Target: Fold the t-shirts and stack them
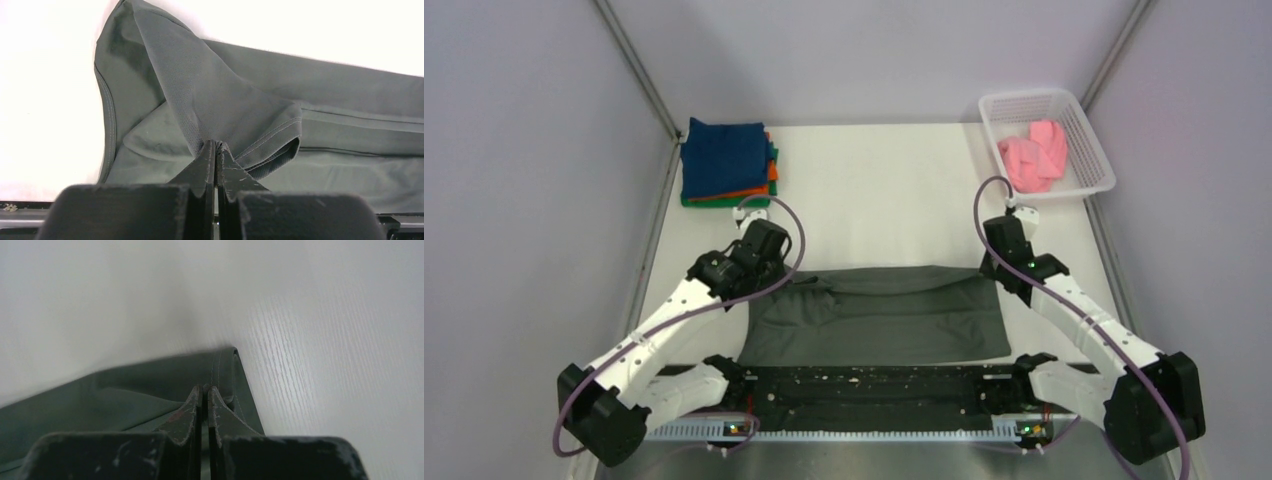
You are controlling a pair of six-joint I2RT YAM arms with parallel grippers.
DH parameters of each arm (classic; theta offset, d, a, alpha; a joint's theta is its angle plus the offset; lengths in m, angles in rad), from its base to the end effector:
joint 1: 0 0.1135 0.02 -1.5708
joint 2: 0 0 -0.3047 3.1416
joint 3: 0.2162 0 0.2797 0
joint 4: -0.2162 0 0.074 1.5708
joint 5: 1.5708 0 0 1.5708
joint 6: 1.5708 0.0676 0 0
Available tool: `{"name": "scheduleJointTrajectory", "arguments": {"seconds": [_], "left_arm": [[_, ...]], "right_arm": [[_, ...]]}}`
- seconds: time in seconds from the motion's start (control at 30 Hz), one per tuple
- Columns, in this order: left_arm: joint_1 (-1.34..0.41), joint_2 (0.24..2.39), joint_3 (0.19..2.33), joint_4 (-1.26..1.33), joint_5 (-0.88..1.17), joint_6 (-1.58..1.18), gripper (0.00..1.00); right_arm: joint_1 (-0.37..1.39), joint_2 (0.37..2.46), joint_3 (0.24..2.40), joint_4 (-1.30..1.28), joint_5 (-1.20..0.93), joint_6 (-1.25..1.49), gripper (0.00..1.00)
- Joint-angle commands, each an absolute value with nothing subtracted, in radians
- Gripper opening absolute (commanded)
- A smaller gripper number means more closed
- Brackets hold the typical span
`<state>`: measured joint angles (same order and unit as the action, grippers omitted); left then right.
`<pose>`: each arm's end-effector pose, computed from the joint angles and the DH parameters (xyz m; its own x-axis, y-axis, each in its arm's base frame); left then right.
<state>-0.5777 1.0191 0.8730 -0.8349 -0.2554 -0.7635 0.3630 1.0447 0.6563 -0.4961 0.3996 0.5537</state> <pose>0.1910 -0.1041 0.2767 -0.7869 -0.2856 -0.5470 -0.1847 0.9548 -0.2329 0.2233 0.0567 0.2236 -0.6659 0.2652 -0.6973 0.2981 0.9514 0.0772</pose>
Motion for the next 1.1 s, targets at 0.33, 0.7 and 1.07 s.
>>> {"name": "scheduleJointTrajectory", "arguments": {"seconds": [0.33,0.7,1.07], "left_arm": [[-0.597,0.920,0.749,-0.911,-0.159,-0.888,0.00],[-0.610,0.826,0.539,-0.990,-0.051,-1.025,0.52],[-0.609,0.763,0.671,-0.868,-0.017,-0.961,0.99]], "right_arm": [[0.370,1.002,0.689,-0.529,0.376,0.559,0.00],[0.370,0.956,0.574,-0.587,0.370,0.664,0.45],[0.371,0.821,0.628,-0.563,0.249,0.607,0.99]]}}
